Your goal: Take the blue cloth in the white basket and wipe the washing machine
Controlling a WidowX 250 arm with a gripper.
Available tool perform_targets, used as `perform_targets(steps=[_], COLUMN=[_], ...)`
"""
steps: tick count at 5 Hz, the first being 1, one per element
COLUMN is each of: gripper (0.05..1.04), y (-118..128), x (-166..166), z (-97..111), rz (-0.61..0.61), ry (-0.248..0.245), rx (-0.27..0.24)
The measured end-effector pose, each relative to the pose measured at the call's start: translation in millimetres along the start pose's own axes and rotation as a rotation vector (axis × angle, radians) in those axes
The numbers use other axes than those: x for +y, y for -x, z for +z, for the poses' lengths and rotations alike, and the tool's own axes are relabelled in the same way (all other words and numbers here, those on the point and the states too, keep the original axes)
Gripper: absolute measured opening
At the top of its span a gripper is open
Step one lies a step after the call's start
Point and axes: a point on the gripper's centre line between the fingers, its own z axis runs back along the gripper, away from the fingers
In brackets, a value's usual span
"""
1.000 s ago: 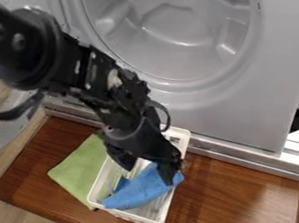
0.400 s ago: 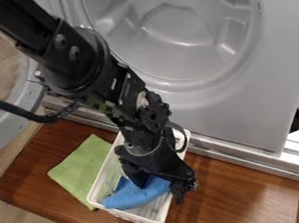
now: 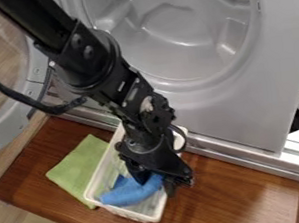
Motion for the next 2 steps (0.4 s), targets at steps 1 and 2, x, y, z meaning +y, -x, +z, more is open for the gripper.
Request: perform_targets(steps=[1, 2], gripper=[0.359, 0.157], y=[-0.2, -0.1], x=[3.6, 6.5], z=[0.0, -0.1], rz=[0.013, 0.03], ry=[-0.01, -0.013], rx=[-0.001, 0.001])
